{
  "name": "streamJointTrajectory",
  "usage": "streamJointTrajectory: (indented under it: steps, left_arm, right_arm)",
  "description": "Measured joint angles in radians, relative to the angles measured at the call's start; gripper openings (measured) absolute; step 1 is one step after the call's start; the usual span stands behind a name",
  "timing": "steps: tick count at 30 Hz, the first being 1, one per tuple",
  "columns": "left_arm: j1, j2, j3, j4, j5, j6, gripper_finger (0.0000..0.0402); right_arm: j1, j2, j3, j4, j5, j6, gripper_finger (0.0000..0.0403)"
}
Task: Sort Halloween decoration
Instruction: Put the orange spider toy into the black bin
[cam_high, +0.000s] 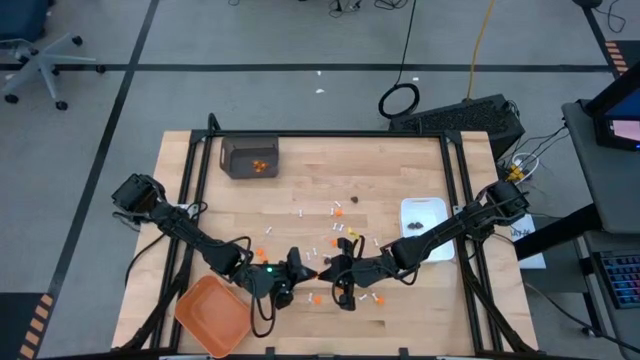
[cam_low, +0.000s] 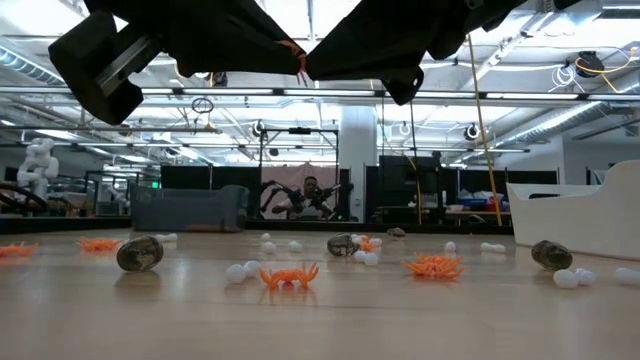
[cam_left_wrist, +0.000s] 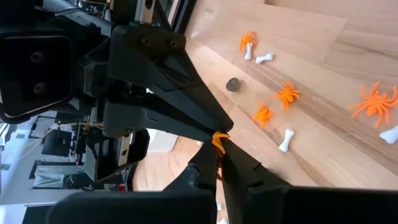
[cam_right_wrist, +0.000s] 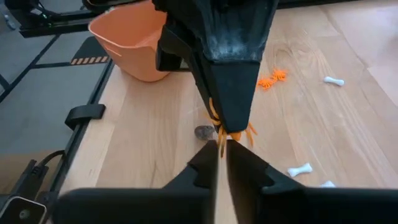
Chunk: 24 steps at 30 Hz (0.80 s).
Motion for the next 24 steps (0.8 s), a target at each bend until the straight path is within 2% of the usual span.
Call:
streamJointTrajectory:
  steps: [8,11,15,19,24]
  left_arm:
    - [-0.003,-0.007,0.000,-0.015,0.001,-0.031,0.0006]
    - [0.005,-0.023,0.000,-0.038,-0.002,-0.023,0.0006]
    - [0.035,-0.094,0.000,-0.130,-0.005,-0.048,0.0006]
    - [0.091,-0.207,0.000,-0.326,-0.018,-0.147,0.0006]
    - [0.219,-0.364,0.000,-0.532,-0.113,-0.301,0.0006]
  right_arm:
    - [0.000,0.000,0.000,-0.162,0.007,0.034,0.0159]
    - [0.005,0.000,0.000,-0.193,0.018,0.060,0.0194]
    - [0.041,0.001,0.000,-0.190,0.161,0.071,0.0211]
    - [0.084,0.023,0.000,-0.149,0.344,0.061,0.0208]
    - [0.097,0.081,0.000,-0.021,0.371,0.000,0.0200]
